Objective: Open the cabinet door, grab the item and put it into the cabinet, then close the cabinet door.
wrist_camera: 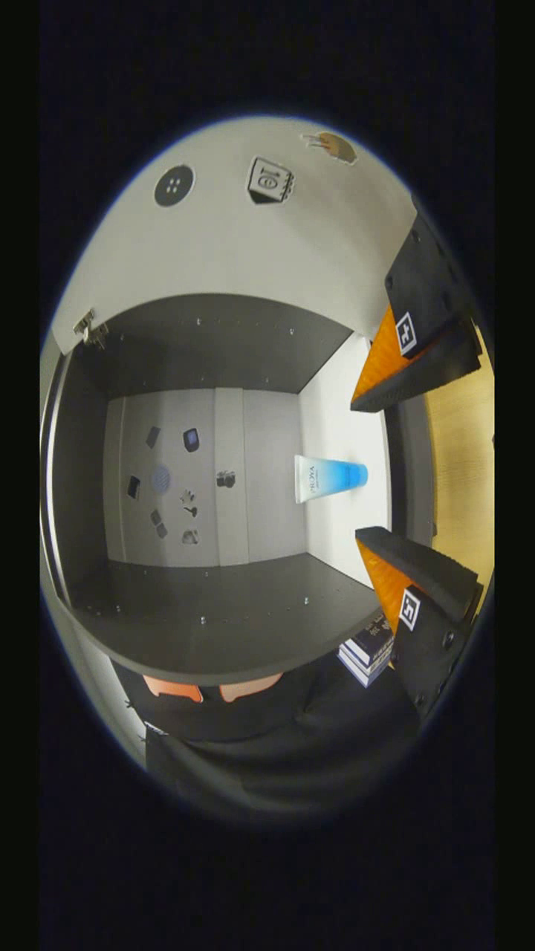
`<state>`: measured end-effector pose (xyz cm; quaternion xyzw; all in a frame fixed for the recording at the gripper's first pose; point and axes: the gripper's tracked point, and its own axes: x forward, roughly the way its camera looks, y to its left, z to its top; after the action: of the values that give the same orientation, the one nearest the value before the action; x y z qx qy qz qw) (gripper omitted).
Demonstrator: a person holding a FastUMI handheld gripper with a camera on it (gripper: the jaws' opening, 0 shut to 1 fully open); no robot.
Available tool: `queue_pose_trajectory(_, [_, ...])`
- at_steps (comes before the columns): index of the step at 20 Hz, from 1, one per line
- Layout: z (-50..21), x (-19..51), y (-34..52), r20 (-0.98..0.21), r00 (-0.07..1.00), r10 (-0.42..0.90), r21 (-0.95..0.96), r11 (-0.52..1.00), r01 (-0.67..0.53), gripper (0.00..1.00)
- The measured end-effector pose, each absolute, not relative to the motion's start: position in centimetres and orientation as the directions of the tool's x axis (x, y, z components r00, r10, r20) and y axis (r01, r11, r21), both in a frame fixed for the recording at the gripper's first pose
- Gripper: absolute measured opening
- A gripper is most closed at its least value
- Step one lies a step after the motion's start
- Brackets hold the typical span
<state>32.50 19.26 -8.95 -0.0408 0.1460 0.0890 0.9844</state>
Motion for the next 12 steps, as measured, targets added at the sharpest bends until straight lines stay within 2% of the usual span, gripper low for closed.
queue_pose_trajectory(12, [-3.0, 17.4, 10.9, -0.155, 0.965, 0.210, -0.043, 0.975, -0.219, 1.00])
